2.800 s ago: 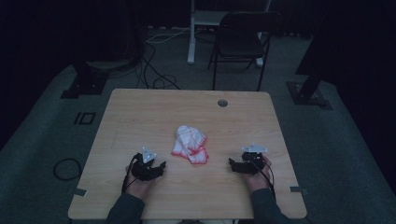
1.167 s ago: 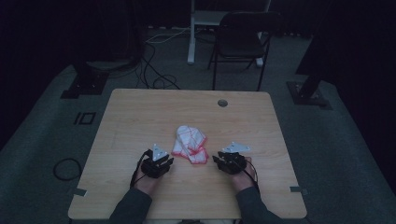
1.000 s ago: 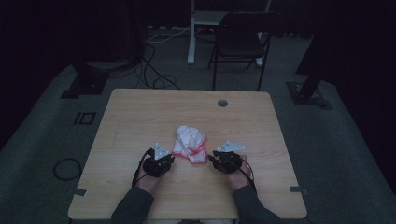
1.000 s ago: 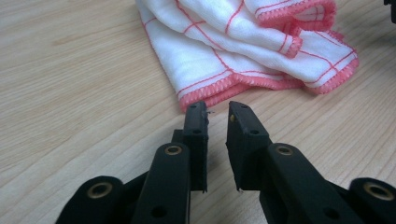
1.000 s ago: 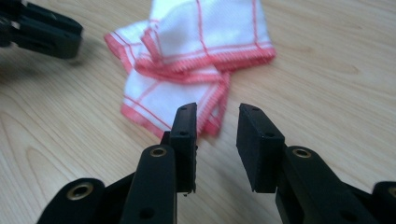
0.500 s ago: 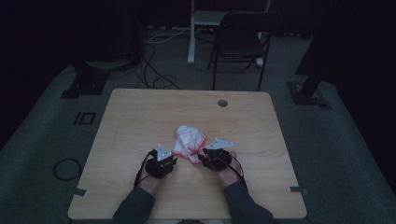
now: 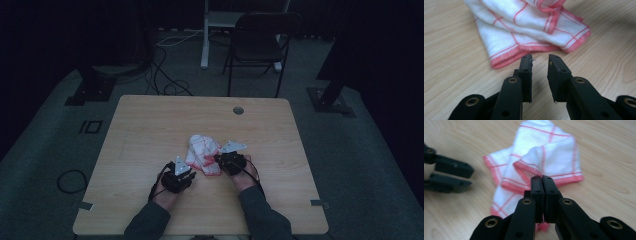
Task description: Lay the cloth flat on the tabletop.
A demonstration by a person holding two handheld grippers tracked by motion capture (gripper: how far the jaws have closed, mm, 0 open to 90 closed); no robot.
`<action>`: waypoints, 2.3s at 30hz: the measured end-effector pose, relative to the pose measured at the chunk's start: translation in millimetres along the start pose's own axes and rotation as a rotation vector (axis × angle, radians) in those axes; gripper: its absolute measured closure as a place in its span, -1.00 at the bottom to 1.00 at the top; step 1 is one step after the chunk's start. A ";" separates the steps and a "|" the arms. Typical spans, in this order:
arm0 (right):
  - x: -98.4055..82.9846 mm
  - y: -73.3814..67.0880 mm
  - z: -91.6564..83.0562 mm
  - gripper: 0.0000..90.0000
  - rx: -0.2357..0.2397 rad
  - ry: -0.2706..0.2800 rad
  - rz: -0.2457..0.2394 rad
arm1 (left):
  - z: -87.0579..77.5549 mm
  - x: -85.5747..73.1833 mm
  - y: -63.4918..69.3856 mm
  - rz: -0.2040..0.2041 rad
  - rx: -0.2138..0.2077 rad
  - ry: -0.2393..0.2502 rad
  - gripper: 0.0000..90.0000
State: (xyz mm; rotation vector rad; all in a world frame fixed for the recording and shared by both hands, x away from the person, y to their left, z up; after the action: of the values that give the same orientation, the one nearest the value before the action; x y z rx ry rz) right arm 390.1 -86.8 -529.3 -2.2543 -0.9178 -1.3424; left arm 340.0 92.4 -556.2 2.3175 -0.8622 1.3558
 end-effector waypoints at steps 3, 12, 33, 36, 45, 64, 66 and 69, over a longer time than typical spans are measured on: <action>0.4 7.1 -1.7 0.98 -0.019 0.001 0.006 | 1.7 2.7 4.1 0.010 -0.010 0.005 0.61; -3.2 32.2 -6.7 0.99 -0.077 -0.004 0.048 | 13.8 14.2 26.8 0.071 -0.065 0.016 0.48; -10.8 53.7 -13.7 0.99 -0.122 -0.015 0.081 | 41.8 15.7 34.9 0.153 -0.014 -0.047 0.80; -11.8 57.5 -16.0 0.99 -0.130 -0.013 0.086 | 36.8 17.3 32.6 0.138 -0.021 -0.032 0.92; -13.5 68.9 -25.5 0.99 -0.155 -0.010 0.093 | 3.8 29.0 17.4 0.035 -0.055 0.069 0.94; -5.7 70.4 -16.9 0.99 -0.156 -0.015 0.087 | -27.0 19.6 -76.4 -0.241 0.121 0.124 0.95; -5.8 70.7 -15.9 0.99 -0.156 -0.016 0.091 | -26.4 13.5 -86.2 -0.271 0.143 0.103 0.95; -6.2 70.7 -14.5 0.99 -0.154 -0.017 0.095 | -20.6 1.7 -100.1 -0.318 0.170 0.058 0.95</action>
State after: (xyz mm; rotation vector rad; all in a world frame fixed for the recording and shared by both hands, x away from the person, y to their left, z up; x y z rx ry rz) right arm 427.5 -148.9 -526.2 -2.3947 -0.7250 -1.3957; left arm 391.0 179.8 -541.8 2.3988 -0.3513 1.3908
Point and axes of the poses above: each handheld gripper's, and its own axes: z roughly forward along the jaws, x roughly out of its top, y roughly to its right, the point moved 4 cm from there along z, roughly forward along the jaws, and after that the axes turned 11 degrees about y, right-handed, at the moved point
